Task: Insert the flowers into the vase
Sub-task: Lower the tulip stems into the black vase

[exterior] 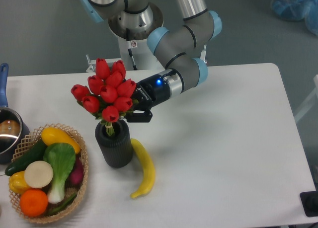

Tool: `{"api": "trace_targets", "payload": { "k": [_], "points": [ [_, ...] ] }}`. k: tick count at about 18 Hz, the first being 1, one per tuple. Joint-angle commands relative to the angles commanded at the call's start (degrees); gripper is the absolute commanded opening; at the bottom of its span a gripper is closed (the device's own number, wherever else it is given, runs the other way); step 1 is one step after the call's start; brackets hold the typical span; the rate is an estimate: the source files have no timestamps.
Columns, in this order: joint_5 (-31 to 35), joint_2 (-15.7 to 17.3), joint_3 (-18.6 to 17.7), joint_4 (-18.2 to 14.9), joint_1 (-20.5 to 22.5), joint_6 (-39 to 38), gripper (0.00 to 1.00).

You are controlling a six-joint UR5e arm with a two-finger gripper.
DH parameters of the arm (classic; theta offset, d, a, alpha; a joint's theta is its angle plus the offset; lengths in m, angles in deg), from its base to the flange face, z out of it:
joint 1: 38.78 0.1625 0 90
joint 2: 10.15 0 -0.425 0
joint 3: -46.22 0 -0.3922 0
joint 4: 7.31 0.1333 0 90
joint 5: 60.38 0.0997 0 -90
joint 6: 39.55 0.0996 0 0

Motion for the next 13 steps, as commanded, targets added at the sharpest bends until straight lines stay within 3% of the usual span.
{"api": "trace_targets", "payload": {
  "k": [13],
  "points": [
    [0.1, -1.7, -0.2, 0.0, 0.1, 1.8, 0.34]
  ]
}}
